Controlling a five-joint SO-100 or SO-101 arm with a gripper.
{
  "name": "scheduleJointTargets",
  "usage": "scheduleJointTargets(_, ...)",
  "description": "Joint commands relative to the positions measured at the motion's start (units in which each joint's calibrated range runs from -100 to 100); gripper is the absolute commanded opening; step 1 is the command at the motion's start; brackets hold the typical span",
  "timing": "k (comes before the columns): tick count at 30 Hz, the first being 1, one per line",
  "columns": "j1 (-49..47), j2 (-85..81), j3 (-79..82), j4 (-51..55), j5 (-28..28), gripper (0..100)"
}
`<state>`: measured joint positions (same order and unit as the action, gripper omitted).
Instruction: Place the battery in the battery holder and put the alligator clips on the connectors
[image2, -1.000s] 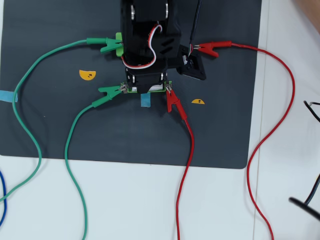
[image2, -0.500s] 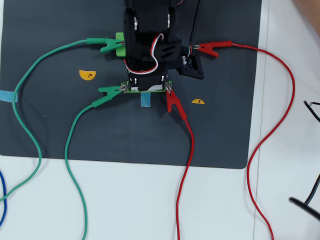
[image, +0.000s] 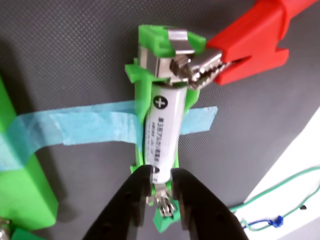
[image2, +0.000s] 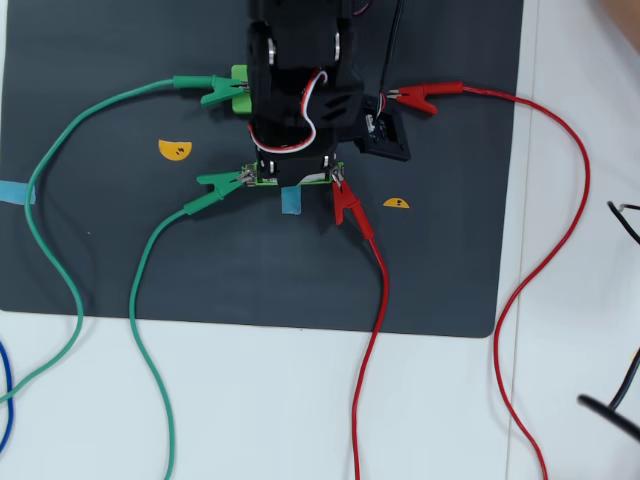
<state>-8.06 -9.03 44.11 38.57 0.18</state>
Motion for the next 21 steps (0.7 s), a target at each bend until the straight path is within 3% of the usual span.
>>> scheduleJointTargets(1,1.1,-13.3,3.1,0.2,0.3,2)
scheduleJointTargets(7,-3.5,-33.0,11.7,1.6,-0.3,2)
scheduleJointTargets(10,-19.2,-46.2,15.3,10.8,-7.9,2)
scheduleJointTargets(16,-41.4,-50.3,14.6,13.1,-16.8,2)
scheduleJointTargets(18,-49.2,-50.3,14.6,12.6,-20.9,10)
scheduleJointTargets(21,-54.0,-50.2,14.6,12.3,-21.6,20)
